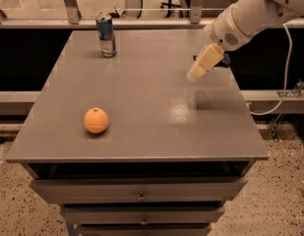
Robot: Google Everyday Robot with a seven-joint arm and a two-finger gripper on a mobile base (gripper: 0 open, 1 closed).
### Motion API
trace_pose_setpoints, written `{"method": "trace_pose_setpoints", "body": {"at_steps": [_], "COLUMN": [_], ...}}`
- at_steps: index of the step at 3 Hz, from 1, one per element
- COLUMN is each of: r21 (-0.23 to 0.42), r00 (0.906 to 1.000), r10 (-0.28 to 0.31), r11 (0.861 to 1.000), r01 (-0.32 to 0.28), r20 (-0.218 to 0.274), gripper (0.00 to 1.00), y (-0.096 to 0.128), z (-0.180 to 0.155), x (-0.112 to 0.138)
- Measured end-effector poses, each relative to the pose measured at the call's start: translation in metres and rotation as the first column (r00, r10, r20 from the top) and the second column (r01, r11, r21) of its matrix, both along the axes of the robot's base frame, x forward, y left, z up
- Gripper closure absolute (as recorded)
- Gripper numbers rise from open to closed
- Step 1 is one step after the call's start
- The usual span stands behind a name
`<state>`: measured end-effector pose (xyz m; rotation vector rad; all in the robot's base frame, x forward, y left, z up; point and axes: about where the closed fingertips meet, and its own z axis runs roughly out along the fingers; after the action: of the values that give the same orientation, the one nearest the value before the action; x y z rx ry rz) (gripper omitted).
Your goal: Move rxbar blueberry near orange
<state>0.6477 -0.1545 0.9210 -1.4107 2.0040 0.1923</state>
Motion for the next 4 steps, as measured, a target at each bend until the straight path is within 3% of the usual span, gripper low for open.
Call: {"method": "trace_pose_setpoints", "body": {"at_steps": [2, 4], "r21": [0.086, 0.122], "r00": [0.9871, 0.9715], "r10": [-0.149, -0.223], "r11": [0.984, 0.965], "r01": [0.153, 0.232], "r20": [-0.059, -0.080], "gripper": [0.00, 0.00], "y": [-0.016, -0.043], "z": [-0.035, -0.057], "x": [0.061, 0.096]}}
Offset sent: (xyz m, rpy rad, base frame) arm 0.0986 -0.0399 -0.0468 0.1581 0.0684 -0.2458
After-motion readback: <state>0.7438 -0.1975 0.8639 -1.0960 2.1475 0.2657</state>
